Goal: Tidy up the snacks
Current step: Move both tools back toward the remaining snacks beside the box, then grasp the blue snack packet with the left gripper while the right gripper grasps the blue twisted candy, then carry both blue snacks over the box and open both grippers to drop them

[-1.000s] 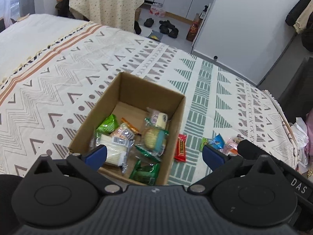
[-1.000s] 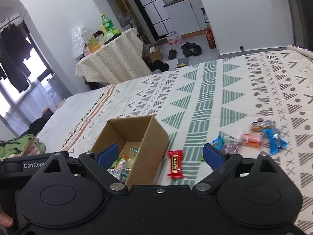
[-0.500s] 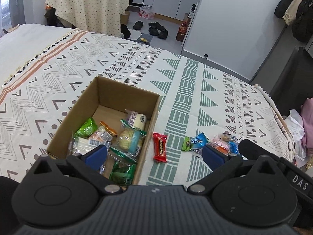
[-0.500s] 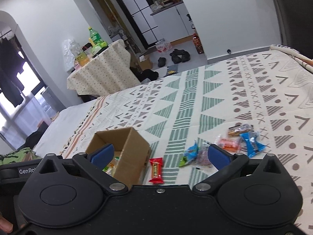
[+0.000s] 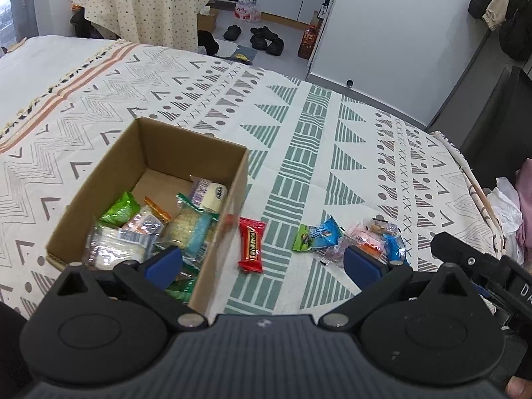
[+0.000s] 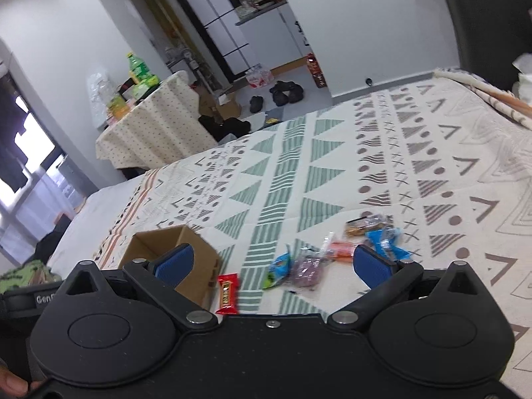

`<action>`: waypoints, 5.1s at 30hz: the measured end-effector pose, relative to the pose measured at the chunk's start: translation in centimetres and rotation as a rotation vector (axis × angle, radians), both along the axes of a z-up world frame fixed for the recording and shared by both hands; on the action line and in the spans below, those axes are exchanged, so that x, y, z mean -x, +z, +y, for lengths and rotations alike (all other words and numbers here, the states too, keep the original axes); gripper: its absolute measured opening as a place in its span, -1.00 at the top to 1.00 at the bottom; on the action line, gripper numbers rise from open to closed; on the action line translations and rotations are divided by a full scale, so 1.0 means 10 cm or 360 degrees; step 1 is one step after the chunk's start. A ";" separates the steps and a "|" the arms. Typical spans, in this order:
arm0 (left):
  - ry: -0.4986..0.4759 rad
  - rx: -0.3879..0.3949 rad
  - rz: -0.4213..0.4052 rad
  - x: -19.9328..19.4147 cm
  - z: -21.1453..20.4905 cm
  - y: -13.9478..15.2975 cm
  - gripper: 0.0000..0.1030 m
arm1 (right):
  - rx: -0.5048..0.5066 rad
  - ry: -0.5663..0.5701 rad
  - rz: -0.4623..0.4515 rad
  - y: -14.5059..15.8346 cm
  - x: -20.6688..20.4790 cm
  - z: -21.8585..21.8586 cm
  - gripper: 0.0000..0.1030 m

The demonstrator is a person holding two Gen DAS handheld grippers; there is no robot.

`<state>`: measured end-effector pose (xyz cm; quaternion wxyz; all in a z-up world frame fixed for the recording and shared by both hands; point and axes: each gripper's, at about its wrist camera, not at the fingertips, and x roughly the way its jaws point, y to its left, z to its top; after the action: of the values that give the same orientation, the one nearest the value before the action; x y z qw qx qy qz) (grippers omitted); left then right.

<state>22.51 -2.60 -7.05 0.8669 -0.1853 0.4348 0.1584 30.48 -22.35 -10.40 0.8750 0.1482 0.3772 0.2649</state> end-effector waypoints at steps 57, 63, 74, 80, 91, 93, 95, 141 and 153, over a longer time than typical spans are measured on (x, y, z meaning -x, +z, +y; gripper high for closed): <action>-0.0133 0.0285 0.0076 -1.19 -0.23 -1.15 0.36 | 0.0162 -0.0227 0.0393 -1.06 -0.94 -0.10 0.45; -0.0115 0.0244 0.0019 -1.06 -0.20 -0.95 0.36 | 0.0129 -0.0186 0.0342 -0.91 -0.88 -0.06 0.46; -0.0082 0.0170 -0.0059 -0.76 -0.12 -0.60 0.36 | 0.0037 -0.0098 0.0240 -0.64 -0.69 0.06 0.47; -0.0050 0.0135 -0.0097 -0.61 -0.05 -0.42 0.36 | -0.0011 -0.0089 0.0180 -0.48 -0.61 0.13 0.47; 0.0014 0.0097 -0.0152 -0.37 0.16 -0.16 0.36 | -0.0048 0.0018 0.0085 -0.27 -0.44 0.44 0.47; 0.0030 0.0095 -0.0159 -0.32 0.21 -0.13 0.36 | -0.0058 0.0034 0.0073 -0.24 -0.42 0.49 0.47; 0.0043 0.0092 -0.0167 -0.27 0.27 -0.10 0.36 | -0.0061 0.0044 0.0061 -0.20 -0.38 0.54 0.47; 0.0214 0.0205 -0.0102 0.03 1.67 -0.13 -0.05 | 0.0042 0.0264 -0.0118 -0.03 -0.06 1.90 0.47; 0.0295 0.0174 -0.0086 0.21 1.67 -0.05 -0.71 | -0.0032 0.0326 -0.0080 -0.01 0.02 1.84 -0.07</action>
<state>20.44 14.06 -7.59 0.8485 -0.2759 0.4003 0.2090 30.25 -3.96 -10.54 0.8510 0.1110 0.3655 0.3605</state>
